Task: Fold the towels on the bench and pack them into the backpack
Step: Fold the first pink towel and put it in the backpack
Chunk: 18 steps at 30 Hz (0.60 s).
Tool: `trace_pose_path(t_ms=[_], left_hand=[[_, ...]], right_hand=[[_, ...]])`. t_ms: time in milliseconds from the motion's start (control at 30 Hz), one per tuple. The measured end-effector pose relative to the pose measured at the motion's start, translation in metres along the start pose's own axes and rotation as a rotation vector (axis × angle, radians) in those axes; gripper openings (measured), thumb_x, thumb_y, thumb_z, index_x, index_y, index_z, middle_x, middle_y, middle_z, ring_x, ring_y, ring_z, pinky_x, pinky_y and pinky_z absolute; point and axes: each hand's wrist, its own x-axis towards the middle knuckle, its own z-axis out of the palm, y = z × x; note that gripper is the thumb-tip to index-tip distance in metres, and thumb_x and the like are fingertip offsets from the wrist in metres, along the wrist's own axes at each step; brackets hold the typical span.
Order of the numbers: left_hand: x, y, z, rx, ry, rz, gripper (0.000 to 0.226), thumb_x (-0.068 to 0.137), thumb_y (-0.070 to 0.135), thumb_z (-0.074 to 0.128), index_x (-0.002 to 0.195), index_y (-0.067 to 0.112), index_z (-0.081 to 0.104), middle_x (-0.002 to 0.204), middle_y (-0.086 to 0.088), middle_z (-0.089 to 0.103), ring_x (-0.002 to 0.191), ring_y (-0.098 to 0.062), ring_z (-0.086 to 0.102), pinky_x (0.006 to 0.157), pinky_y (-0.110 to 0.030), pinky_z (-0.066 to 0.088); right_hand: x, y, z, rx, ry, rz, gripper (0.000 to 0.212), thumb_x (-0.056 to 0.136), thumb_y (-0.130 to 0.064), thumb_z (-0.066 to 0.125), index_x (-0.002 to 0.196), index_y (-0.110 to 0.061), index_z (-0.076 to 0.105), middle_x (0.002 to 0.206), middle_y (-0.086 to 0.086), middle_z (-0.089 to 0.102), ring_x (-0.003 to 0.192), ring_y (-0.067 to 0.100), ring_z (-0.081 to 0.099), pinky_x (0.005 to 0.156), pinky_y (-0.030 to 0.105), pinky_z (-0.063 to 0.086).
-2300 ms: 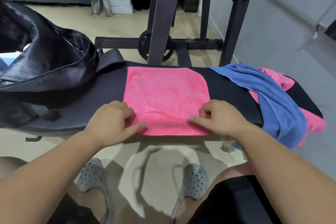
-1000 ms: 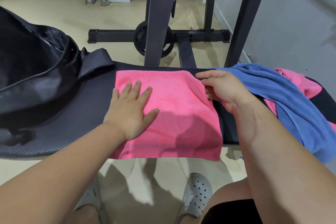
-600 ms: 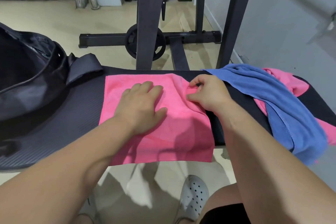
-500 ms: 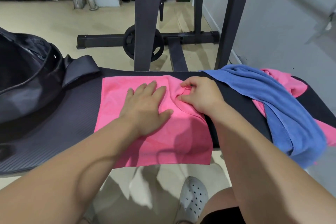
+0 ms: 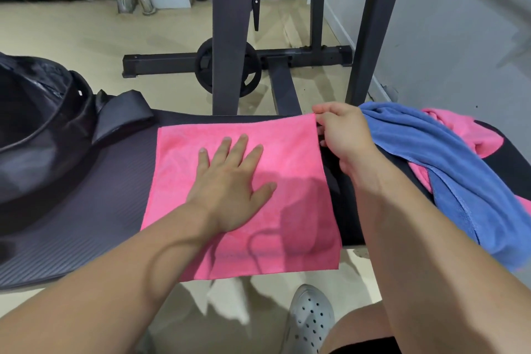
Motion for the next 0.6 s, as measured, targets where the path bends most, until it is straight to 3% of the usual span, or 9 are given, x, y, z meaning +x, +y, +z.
trace_pose_path(t_ms=[100,200,300,367,433,533,600], left_hand=[[0.001,-0.002,-0.004,0.002,0.012,0.004,0.083,0.089,0.077,0.028,0.158,0.034,0.014,0.169,-0.001,0.004,0.154,-0.029,0.002,0.122,-0.06,0.004],[0.006,-0.003,-0.011,0.031,0.098,0.034,0.083,0.083,0.08,0.023,0.152,0.034,0.028,0.165,-0.004,0.021,0.149,-0.032,0.017,0.119,-0.059,0.013],[0.015,-0.005,-0.015,0.038,0.032,0.025,0.079,0.087,0.08,0.022,0.156,0.04,0.02,0.168,0.002,0.011,0.154,-0.028,0.005,0.121,-0.061,0.004],[0.018,-0.008,-0.013,0.048,-0.057,-0.008,0.081,0.087,0.081,0.018,0.158,0.044,0.007,0.169,0.007,-0.004,0.155,-0.026,-0.008,0.119,-0.065,-0.002],[0.02,-0.01,-0.012,0.047,-0.098,-0.052,0.081,0.085,0.082,0.012,0.156,0.048,-0.002,0.168,0.01,-0.012,0.155,-0.026,-0.013,0.118,-0.068,-0.002],[0.021,-0.009,-0.018,0.056,-0.12,-0.094,0.08,0.083,0.078,0.006,0.157,0.047,0.001,0.169,0.008,-0.008,0.155,-0.026,-0.005,0.117,-0.07,0.006],[0.023,-0.008,-0.025,0.059,-0.102,-0.112,0.077,0.087,0.076,0.008,0.157,0.045,0.011,0.169,0.003,0.003,0.153,-0.028,0.006,0.115,-0.067,0.015]], right_hand=[[-0.003,0.004,-0.002,-0.323,0.048,-0.076,0.033,0.091,-0.027,0.059,0.123,-0.025,0.068,0.114,-0.003,0.065,0.106,0.016,0.061,0.094,0.036,0.05],[-0.017,0.0,0.001,-0.621,0.059,-0.233,0.033,0.088,-0.034,0.063,0.12,-0.029,0.069,0.111,0.001,0.058,0.109,0.025,0.056,0.096,0.039,0.048],[-0.037,-0.013,0.01,-0.705,-0.041,-0.307,0.027,0.091,-0.033,0.063,0.116,-0.024,0.069,0.104,-0.003,0.059,0.098,0.021,0.06,0.087,0.036,0.05],[-0.051,-0.02,0.018,-0.795,-0.166,-0.298,0.03,0.094,-0.036,0.06,0.117,-0.02,0.069,0.109,0.0,0.067,0.103,0.022,0.062,0.09,0.036,0.051],[-0.064,-0.024,0.025,-0.948,-0.293,-0.269,0.039,0.095,-0.044,0.056,0.123,-0.018,0.064,0.119,0.004,0.063,0.109,0.025,0.058,0.093,0.036,0.048],[-0.079,-0.028,0.03,-1.038,-0.374,-0.225,0.047,0.098,-0.054,0.044,0.123,-0.016,0.056,0.11,0.005,0.051,0.096,0.025,0.045,0.081,0.035,0.037],[-0.087,-0.03,0.034,-1.062,-0.392,-0.203,0.052,0.1,-0.057,0.034,0.126,-0.016,0.053,0.114,0.007,0.054,0.095,0.025,0.042,0.08,0.037,0.036]])
